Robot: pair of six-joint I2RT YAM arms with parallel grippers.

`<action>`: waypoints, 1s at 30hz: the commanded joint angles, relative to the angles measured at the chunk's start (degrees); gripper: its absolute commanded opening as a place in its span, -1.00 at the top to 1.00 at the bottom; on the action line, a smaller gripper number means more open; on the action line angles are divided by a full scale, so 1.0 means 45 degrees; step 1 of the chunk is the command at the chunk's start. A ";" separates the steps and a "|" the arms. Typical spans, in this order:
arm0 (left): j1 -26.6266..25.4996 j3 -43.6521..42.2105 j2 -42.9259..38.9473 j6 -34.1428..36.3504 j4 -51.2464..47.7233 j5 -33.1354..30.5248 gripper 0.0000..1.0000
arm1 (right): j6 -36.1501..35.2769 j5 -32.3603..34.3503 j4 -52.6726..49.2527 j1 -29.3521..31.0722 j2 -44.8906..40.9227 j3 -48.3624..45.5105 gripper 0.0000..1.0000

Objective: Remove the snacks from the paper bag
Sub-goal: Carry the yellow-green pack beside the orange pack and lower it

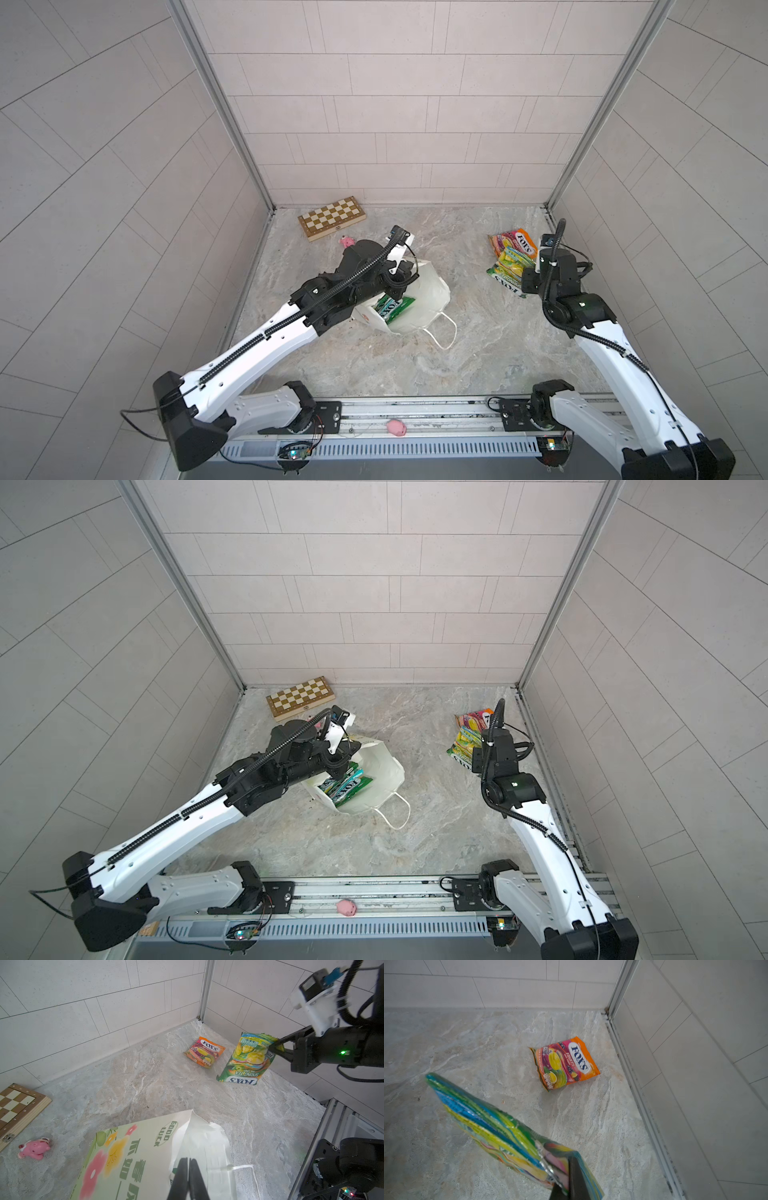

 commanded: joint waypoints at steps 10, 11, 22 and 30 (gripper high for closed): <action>-0.0175 0.0174 -0.0024 -0.0040 0.0004 0.0024 1.00 | 0.1657 -0.1805 0.2933 -0.2219 0.1975 -0.1772 1.00; -0.0185 0.0173 -0.0030 -0.0012 0.0006 0.0026 1.00 | 0.1675 -0.1767 0.3165 -0.2375 0.2079 -0.1933 1.00; -0.0175 0.0192 -0.0013 0.0007 0.0000 0.0015 1.00 | 0.1693 -0.1660 0.4257 -0.3792 0.3866 -0.2246 1.00; -0.0173 0.0161 0.0022 0.0038 -0.0018 -0.0023 1.00 | 0.1438 -0.1089 0.4443 -0.4080 0.4721 -0.2071 1.00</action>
